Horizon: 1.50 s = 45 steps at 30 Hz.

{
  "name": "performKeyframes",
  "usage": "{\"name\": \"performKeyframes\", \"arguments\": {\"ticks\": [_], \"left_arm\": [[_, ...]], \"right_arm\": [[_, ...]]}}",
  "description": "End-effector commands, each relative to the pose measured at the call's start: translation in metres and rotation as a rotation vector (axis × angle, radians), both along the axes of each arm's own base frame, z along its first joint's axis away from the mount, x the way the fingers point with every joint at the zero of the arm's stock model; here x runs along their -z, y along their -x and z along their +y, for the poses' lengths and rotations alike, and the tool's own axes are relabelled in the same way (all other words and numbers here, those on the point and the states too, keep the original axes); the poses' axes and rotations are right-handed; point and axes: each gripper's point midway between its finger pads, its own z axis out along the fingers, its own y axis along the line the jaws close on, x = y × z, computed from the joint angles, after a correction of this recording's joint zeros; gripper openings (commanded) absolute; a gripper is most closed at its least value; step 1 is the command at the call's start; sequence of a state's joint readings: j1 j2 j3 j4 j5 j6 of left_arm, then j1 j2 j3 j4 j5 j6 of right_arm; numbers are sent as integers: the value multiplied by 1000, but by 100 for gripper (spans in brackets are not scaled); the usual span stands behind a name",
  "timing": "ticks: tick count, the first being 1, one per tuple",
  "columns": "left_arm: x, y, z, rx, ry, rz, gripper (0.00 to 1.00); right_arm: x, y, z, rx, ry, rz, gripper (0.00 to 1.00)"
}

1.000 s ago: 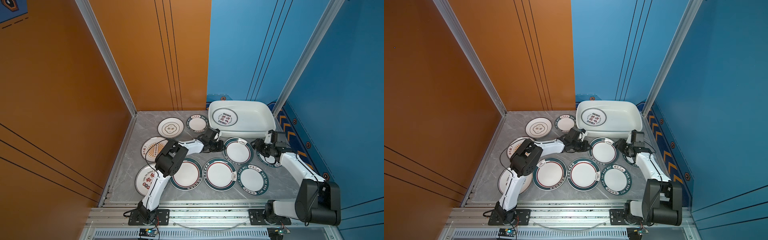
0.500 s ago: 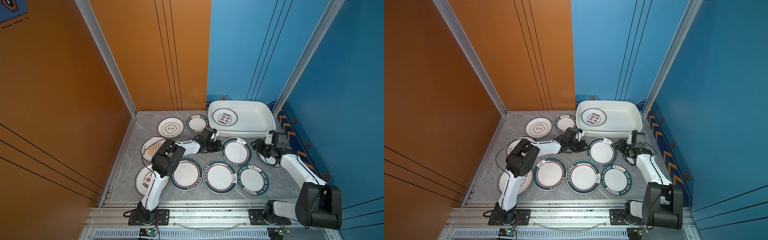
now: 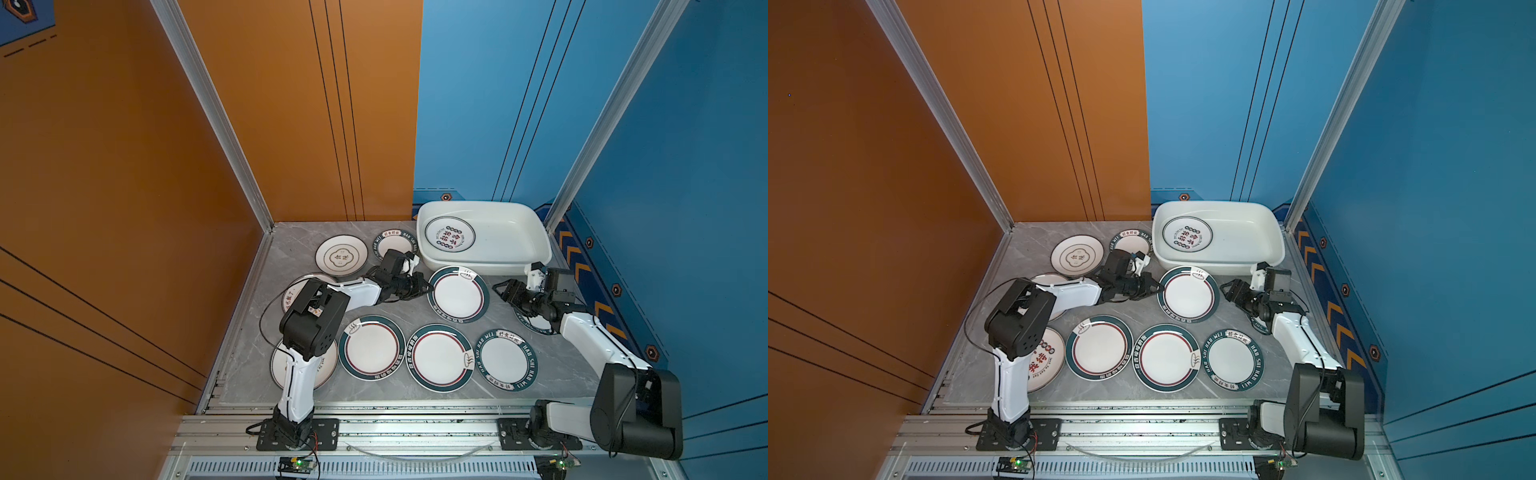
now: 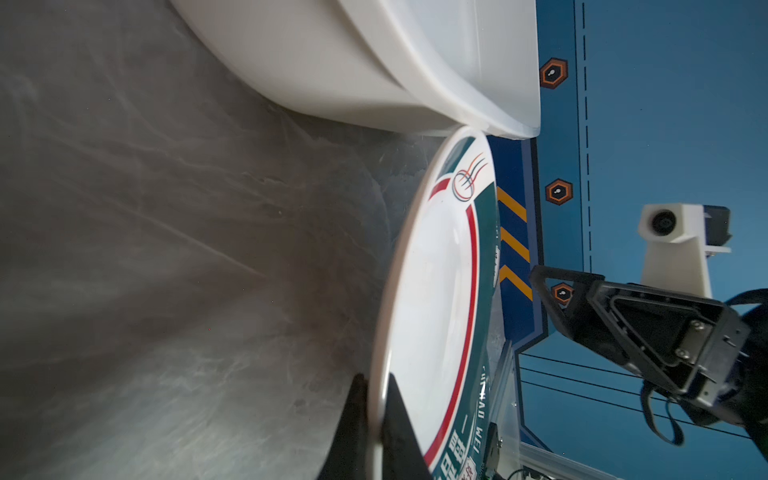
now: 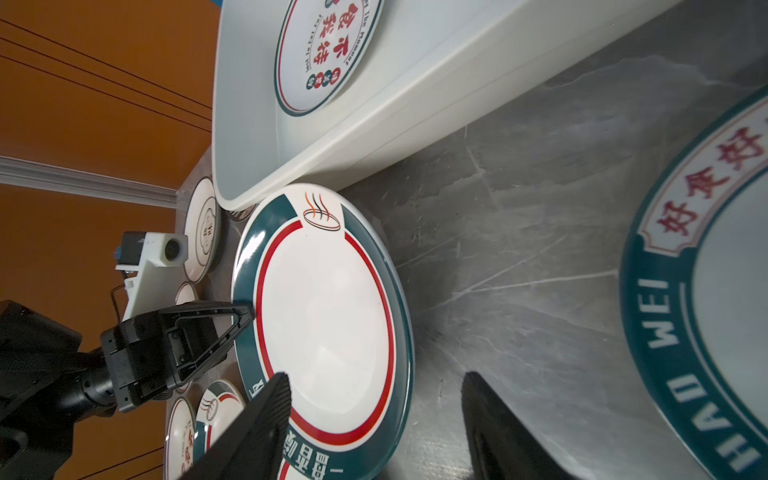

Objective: Place the plates into the plastic bin on the countertop
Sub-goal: 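Hold the plate upright with the left gripper while the right gripper grasps its rim, then carry the plate into the bin with the right gripper while the left gripper releases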

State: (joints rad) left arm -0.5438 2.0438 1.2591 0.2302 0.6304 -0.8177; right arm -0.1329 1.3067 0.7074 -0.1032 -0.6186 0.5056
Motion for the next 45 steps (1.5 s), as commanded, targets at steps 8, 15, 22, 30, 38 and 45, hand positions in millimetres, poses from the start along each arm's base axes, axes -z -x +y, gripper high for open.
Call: {"name": "performKeyframes", "arguments": {"ticks": [8,15,22,30,38,45], "left_arm": [[-64,11,2,43,137,-94,0],[-77,17,5,44,155,-110,0],[-84,19,7,44,161,-120,0],[-92,20,15,33,168,-131,5],[-106,25,33,18,176,-170,27],[-112,38,61,2,140,-225,82]], "right_arm": [[-6,-4,44,-141,-107,-60,68],[-5,-6,58,-178,-139,-54,63],[-10,-8,74,-214,-196,-67,39],[-16,-15,83,-223,-229,-68,9],[-45,-40,83,-196,-244,-108,0],[-75,-92,64,-107,-177,-129,0]]}}
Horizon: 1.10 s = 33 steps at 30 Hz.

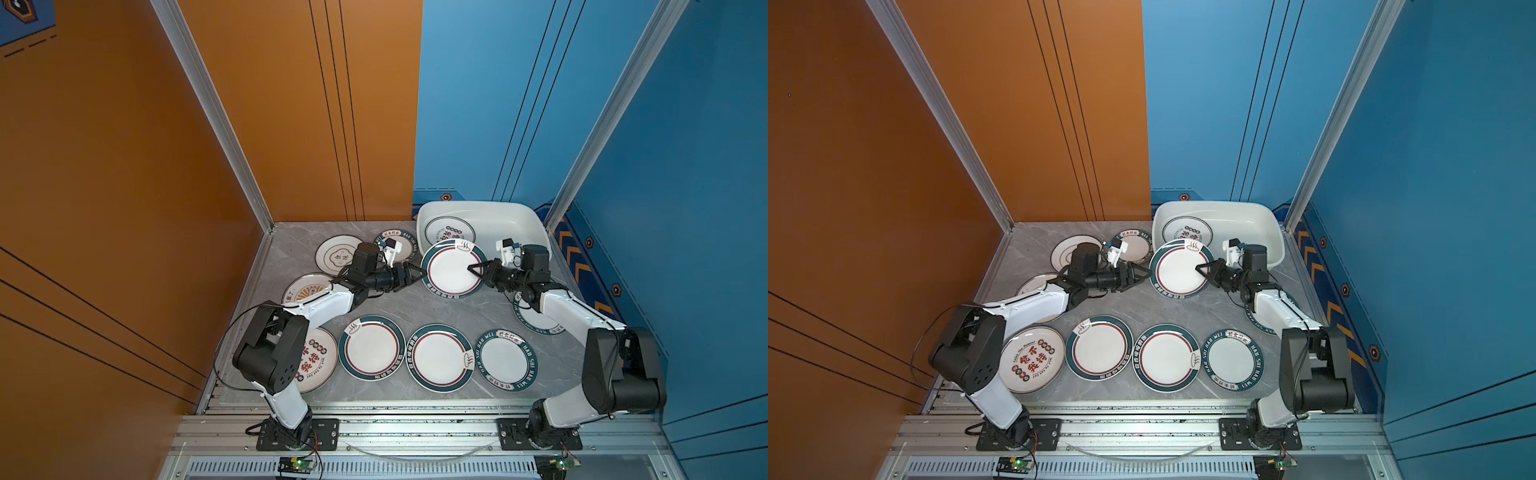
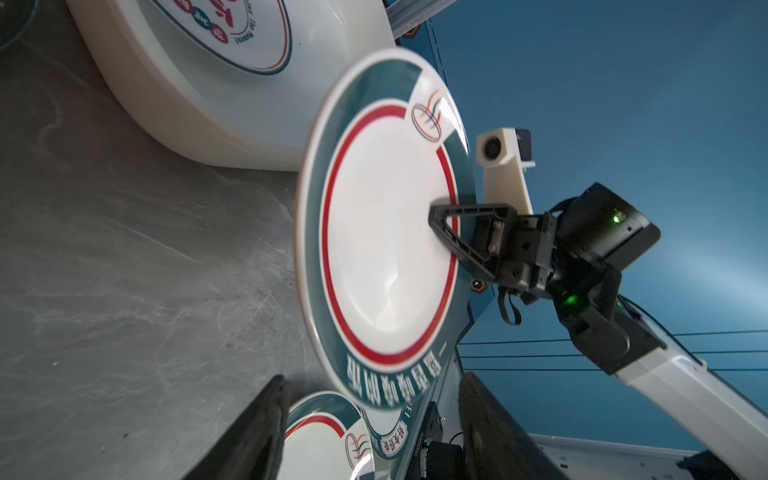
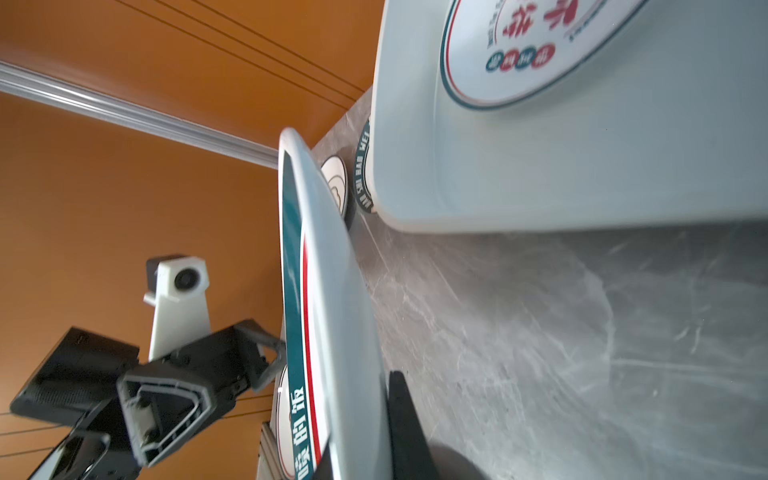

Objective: Place the plates into the plastic bin on the countertop
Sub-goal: 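Carry the plate into the bin with the right gripper while the left gripper releases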

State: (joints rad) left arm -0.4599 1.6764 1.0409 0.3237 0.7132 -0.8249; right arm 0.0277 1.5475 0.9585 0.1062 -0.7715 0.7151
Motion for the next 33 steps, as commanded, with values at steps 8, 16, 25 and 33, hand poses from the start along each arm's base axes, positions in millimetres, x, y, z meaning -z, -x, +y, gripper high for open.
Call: {"name": "performKeyframes", "arguments": {"ticks": [8,16,25,33], "left_arm": [[-6,30,54,-92,-135,-160,98],[5,33,89,-187,-180,-134,98],[9,33,101,-230,-208,-119,98],[13,31,104,-242,-213,-105,98]], "right_arm": [[-21,-107,-40,201,58,-8,0],[24,-181,-36,229,81,90,0],[62,-225,-24,247,59,139,0],[98,-237,-25,272,34,202,0]]}}
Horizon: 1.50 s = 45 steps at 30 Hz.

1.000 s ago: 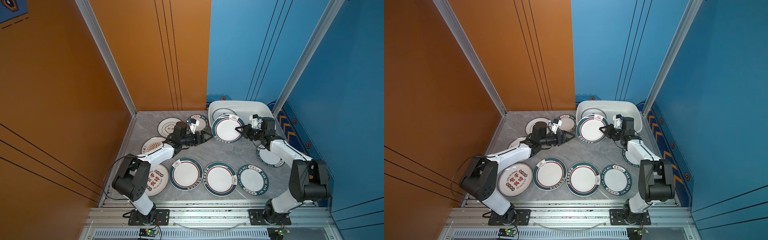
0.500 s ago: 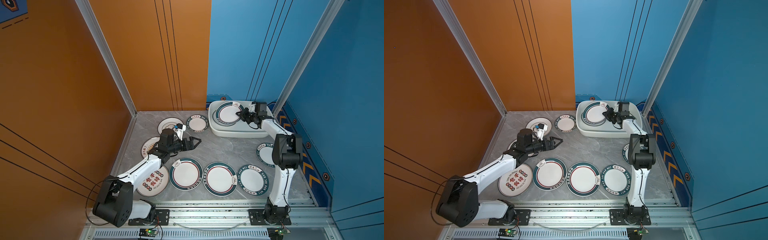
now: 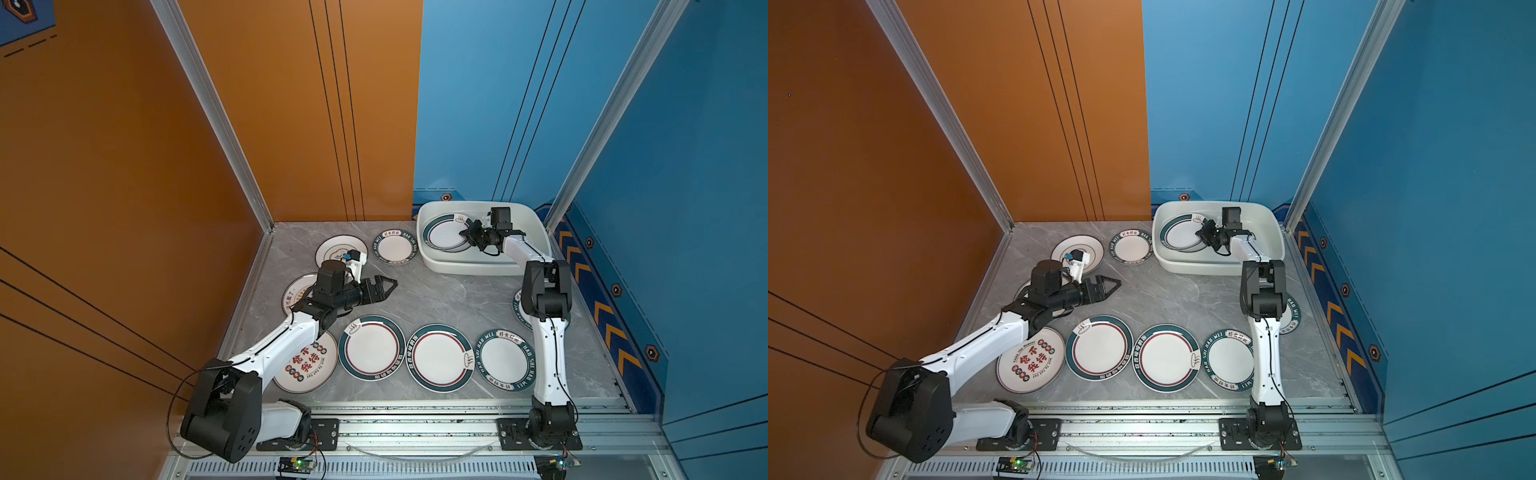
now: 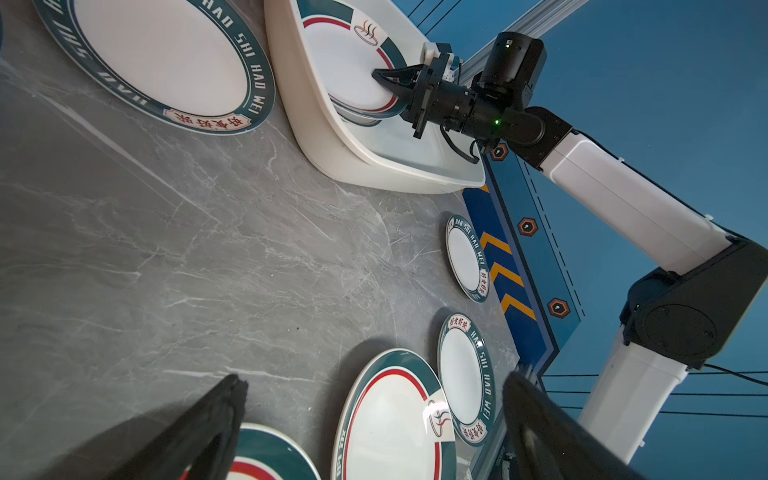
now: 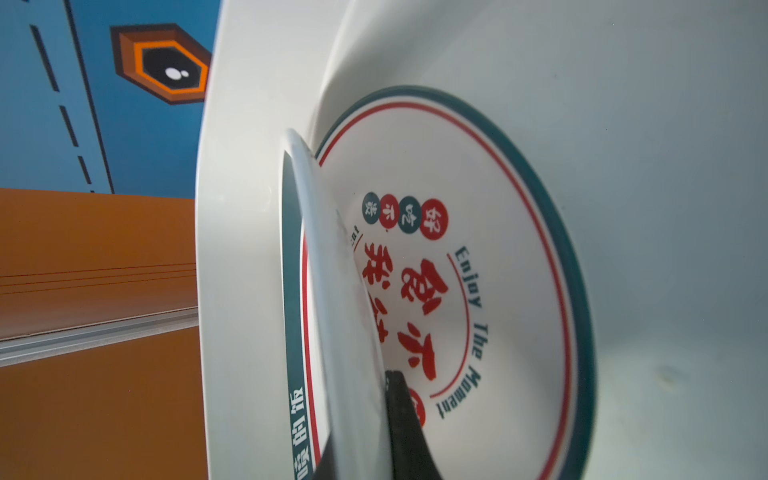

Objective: Place the plates into the plastic bin on the countertop
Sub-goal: 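Carry the plate into the bin with the right gripper while the left gripper releases, then lower the plate flat into the bin and open the right gripper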

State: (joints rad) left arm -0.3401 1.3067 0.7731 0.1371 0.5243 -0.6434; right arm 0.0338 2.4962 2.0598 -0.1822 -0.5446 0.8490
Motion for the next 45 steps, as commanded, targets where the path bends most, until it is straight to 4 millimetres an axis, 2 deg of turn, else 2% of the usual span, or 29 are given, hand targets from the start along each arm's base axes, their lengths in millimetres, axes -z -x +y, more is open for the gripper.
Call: {"name": "performKeyframes", "arguments": {"ticks": [1,5,10,14,17,21,24,35,45], "left_arm": [[6,-1,7,-18,-23,1,98],[7,-2,7,-18,-22,6,98],[9,-4,7,-17,-20,14,98],[12,-5,6,-16,-18,22,98],[11,-5,5,-14,-14,26,98],[9,-5,5,-13,-11,22,98],[9,-4,5,-9,-17,15,98],[8,2,0,10,-39,4,98],[8,7,-6,32,-70,-5,98]], "right_arm": [[-2,-9,-4,32,-14,-4,0],[11,-6,-6,39,-9,26,0],[22,-1,-9,42,-5,57,13],[23,1,-12,41,-3,65,17],[17,2,-14,41,-6,64,22],[11,6,-16,38,14,73,36],[7,13,-21,39,61,90,42],[-8,35,-39,29,212,131,47],[-29,39,-45,11,268,96,49]]}}
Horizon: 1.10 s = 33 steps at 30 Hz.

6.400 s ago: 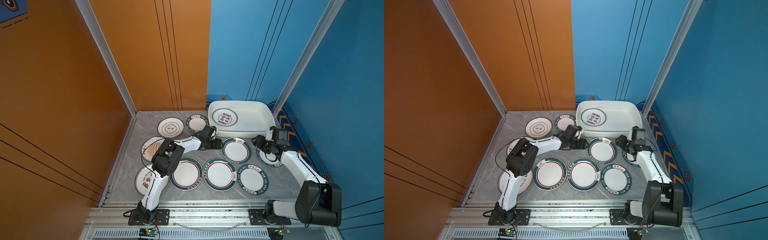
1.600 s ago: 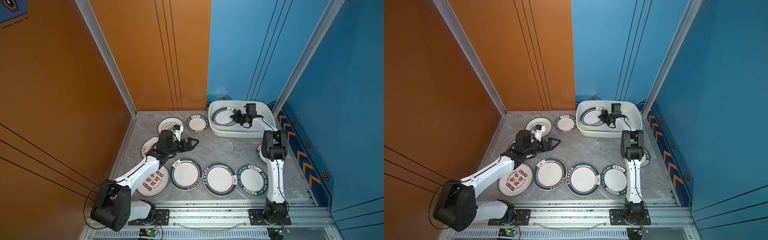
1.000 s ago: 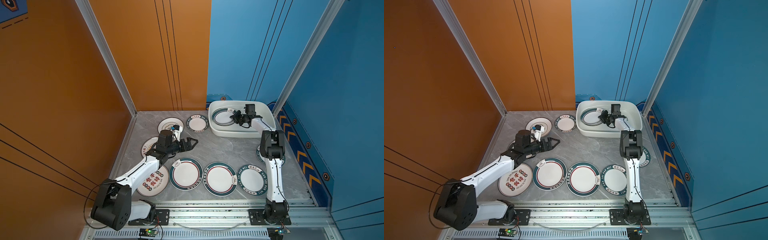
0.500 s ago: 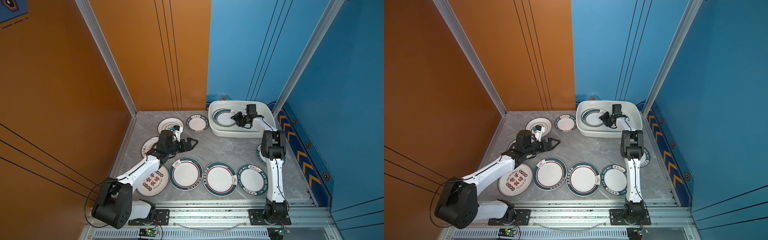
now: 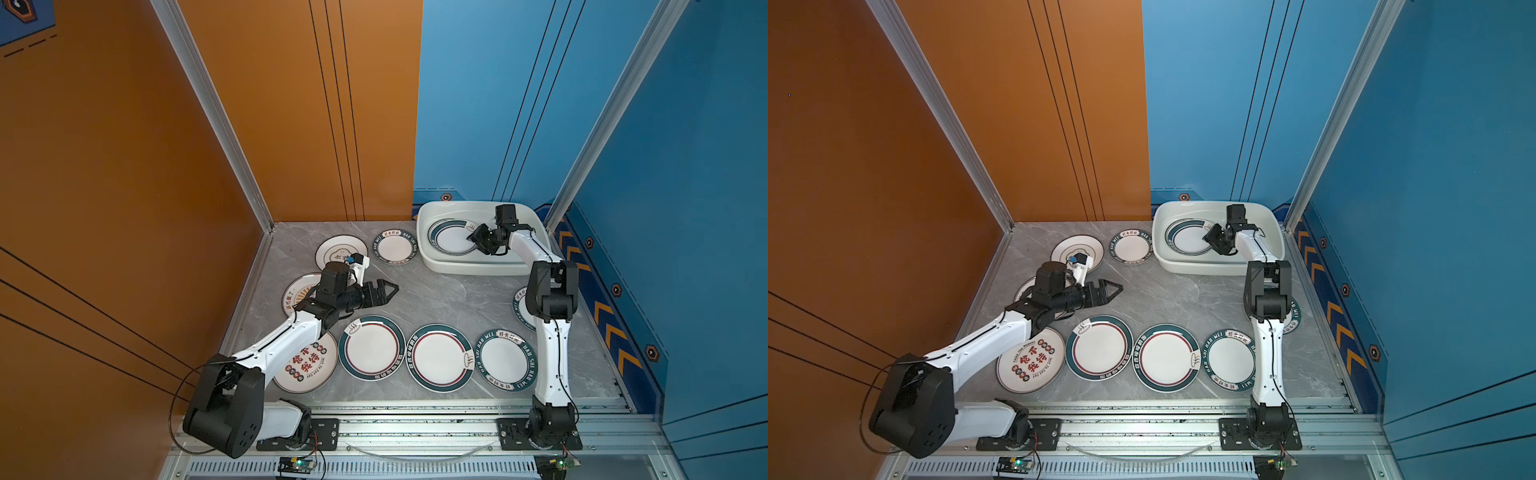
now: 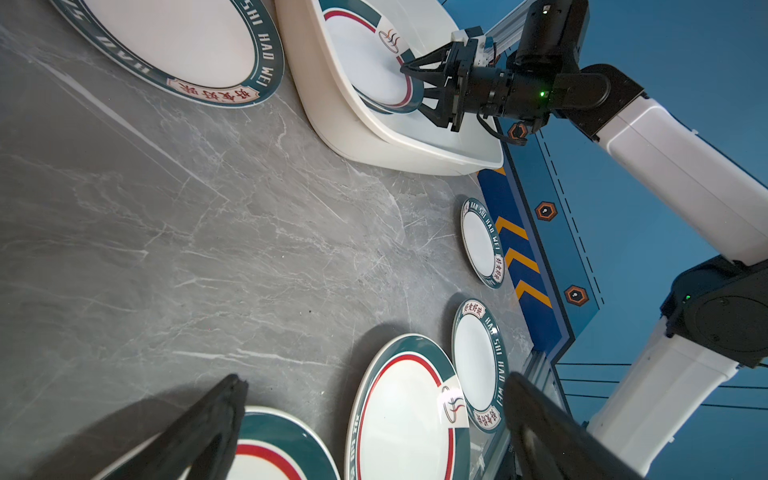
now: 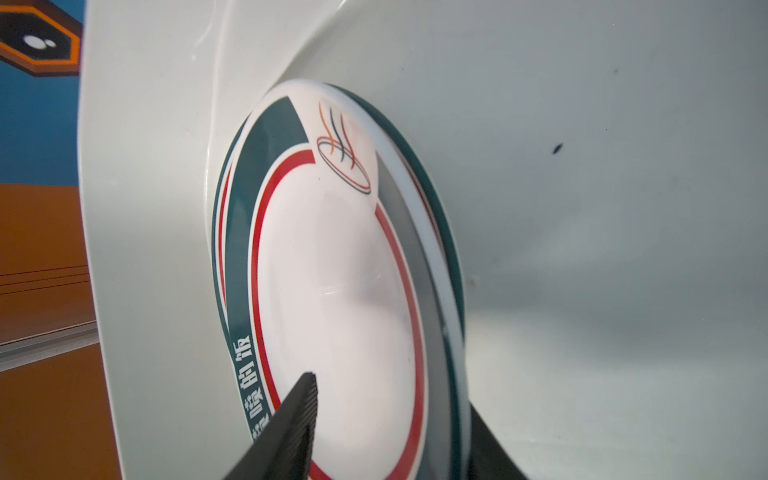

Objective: Place the plates into the plastic bin on the countertop
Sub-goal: 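Lower the plate flat into the bin and open the right gripper, then reach the left gripper to the HAO SHI HAO WEI plate while the right withdraws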

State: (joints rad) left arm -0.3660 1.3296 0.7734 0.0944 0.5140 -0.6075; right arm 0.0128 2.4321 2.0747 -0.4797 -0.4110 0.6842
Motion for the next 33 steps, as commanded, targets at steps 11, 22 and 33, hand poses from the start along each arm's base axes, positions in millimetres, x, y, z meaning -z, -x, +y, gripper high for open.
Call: {"name": "performKeyframes", "arguments": {"ticks": [11,22,33], "left_arm": [[-12,-1,-3,11,-33,-44,98],[-19,2,-57,144,-75,-84,98],[-2,10,-201,571,-118,-131,96]], "right_arm": [[-38,16,-38,15,250,-5,49],[-94,37,-57,57,369,-125,49],[-122,145,-98,116,355,-131,51]]}}
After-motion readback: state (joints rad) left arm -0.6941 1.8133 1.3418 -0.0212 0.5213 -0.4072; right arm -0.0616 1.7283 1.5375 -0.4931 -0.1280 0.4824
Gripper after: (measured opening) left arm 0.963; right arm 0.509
